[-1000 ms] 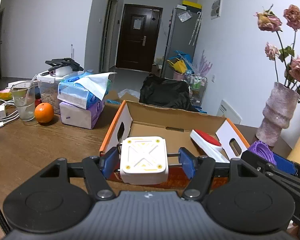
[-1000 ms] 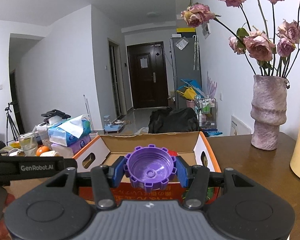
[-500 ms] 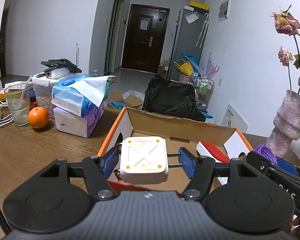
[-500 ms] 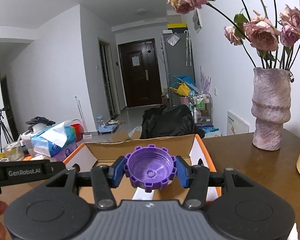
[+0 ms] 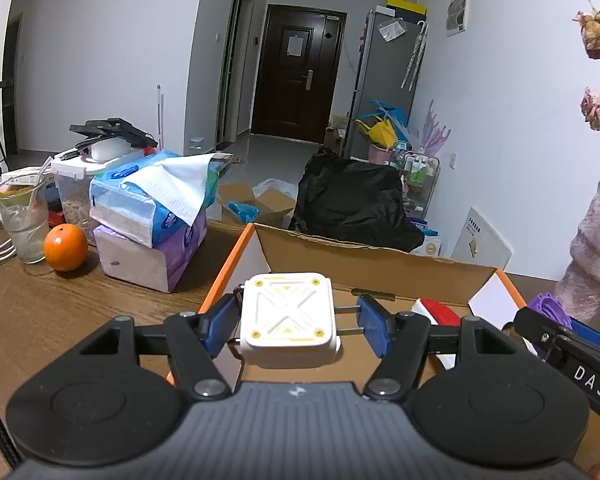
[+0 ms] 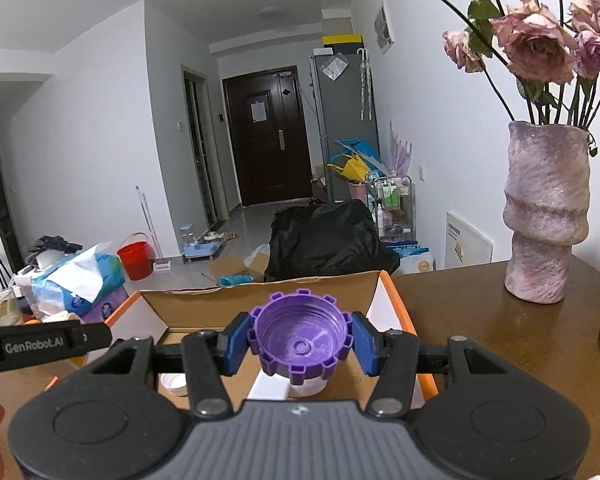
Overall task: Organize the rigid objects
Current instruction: 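Carry the purple cap and plug adapter with both grippers over the cardboard box, then open both grippers to drop the purple cap and plug adapter into the box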
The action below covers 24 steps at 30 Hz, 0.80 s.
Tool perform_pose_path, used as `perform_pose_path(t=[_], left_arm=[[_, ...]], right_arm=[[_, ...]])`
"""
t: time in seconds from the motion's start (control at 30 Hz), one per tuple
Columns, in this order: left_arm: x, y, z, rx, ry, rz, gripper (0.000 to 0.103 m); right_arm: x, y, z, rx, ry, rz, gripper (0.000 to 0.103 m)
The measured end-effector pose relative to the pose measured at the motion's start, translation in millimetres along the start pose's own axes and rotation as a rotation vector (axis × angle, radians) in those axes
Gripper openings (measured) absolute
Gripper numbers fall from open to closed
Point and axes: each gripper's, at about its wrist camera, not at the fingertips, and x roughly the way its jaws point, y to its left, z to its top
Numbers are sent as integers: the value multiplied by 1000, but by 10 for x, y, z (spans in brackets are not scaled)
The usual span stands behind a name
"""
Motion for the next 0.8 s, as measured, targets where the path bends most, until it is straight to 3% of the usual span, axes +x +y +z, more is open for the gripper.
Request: perform_pose_path(t=[0.8], left_arm=[[536, -46, 5, 115, 87, 12, 68]], right_arm=[[514, -164, -44, -22, 140, -86, 53]])
